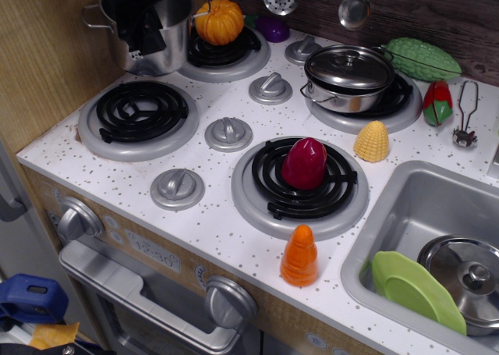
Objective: Put pot on stove which is near stove
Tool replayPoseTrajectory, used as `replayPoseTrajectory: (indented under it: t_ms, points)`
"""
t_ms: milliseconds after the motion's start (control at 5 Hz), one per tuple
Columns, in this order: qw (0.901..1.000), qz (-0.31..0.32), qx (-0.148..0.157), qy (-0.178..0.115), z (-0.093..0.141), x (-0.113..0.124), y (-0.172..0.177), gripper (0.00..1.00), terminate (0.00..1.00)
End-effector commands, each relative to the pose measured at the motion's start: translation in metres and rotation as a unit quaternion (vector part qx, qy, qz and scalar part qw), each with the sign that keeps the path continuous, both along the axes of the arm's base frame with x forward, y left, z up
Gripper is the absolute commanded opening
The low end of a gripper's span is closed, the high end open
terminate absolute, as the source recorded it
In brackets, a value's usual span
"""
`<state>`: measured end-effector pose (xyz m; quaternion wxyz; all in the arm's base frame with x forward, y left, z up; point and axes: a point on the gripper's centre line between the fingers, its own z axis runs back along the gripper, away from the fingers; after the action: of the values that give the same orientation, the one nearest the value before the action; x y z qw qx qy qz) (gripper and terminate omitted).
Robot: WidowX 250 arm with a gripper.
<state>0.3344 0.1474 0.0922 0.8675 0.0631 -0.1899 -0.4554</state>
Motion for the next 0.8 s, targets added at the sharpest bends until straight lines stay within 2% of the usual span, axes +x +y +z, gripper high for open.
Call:
replayPoseTrajectory:
  t_ms: [0, 400, 600]
  points:
    - [0.9996, 0.020, 0.000, -0.021, 0.020, -0.014, -0.004, 0.00, 0.00]
    - [0.9984, 0.035, -0.040, -0.017, 0.008, -0.020, -0.016, 0.00, 0.00]
    - [0.9978, 0.042, -0.048, -0.019, 0.003, -0.027, -0.019, 1.00, 0.00]
